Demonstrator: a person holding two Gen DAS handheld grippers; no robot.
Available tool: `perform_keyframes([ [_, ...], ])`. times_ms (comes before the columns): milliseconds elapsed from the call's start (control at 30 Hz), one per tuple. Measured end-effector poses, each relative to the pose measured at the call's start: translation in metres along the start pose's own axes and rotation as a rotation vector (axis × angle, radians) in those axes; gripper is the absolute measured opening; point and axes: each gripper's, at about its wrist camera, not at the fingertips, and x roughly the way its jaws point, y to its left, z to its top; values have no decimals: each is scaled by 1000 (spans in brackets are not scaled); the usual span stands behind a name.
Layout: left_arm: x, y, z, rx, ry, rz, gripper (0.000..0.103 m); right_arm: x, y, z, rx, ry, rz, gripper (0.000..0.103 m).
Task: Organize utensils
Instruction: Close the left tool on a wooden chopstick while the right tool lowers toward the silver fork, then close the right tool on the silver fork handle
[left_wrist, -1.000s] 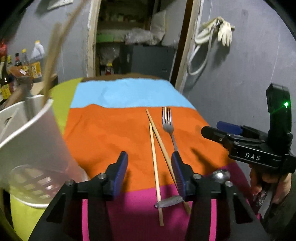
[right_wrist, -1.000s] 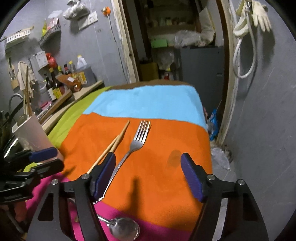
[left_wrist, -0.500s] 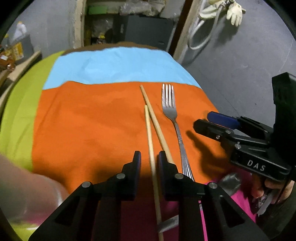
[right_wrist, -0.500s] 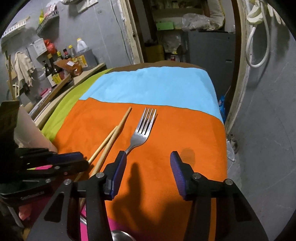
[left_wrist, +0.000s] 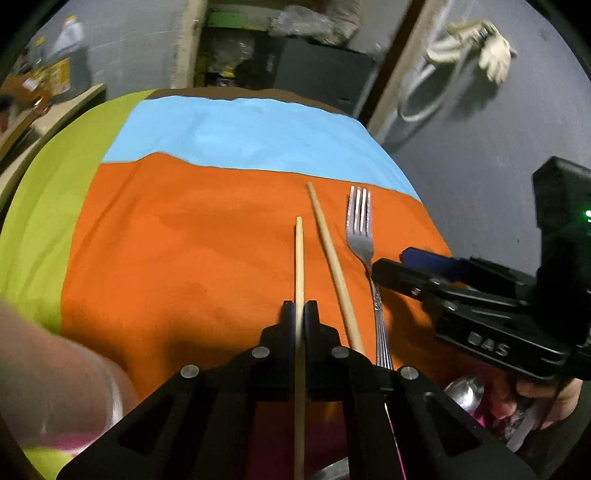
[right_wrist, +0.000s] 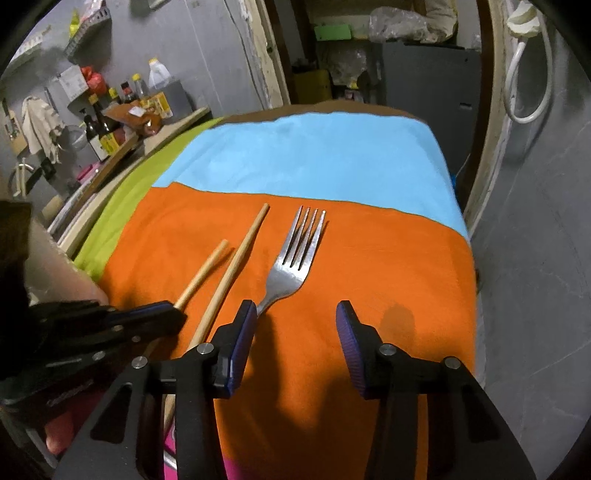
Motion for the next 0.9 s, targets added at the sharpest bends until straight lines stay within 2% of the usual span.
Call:
perform_keyframes([
  [133, -8, 2, -5, -34, -34, 11, 3, 11, 3, 8, -6, 9, -13, 42],
  [200, -6, 2, -5, -40, -21, -4, 3, 15, 9, 11, -38, 11, -39, 42],
  [300, -4, 0, -2, -36, -17, 12, 3, 21, 16, 17, -89, 15, -74, 42],
  [533, 1, 0, 0, -29, -5, 3, 3, 32, 26, 24, -164, 18, -106, 42],
  [600, 2, 0, 0, -27, -3, -2, 3, 31, 28, 23, -192, 13, -100, 32],
  [700, 2, -1, 0, -24, 4, -12, 3, 31, 30, 21, -218, 6, -84, 29],
  [900, 0, -1, -2, -13, 49, -84, 3, 24, 36, 12, -293, 8, -76, 27],
])
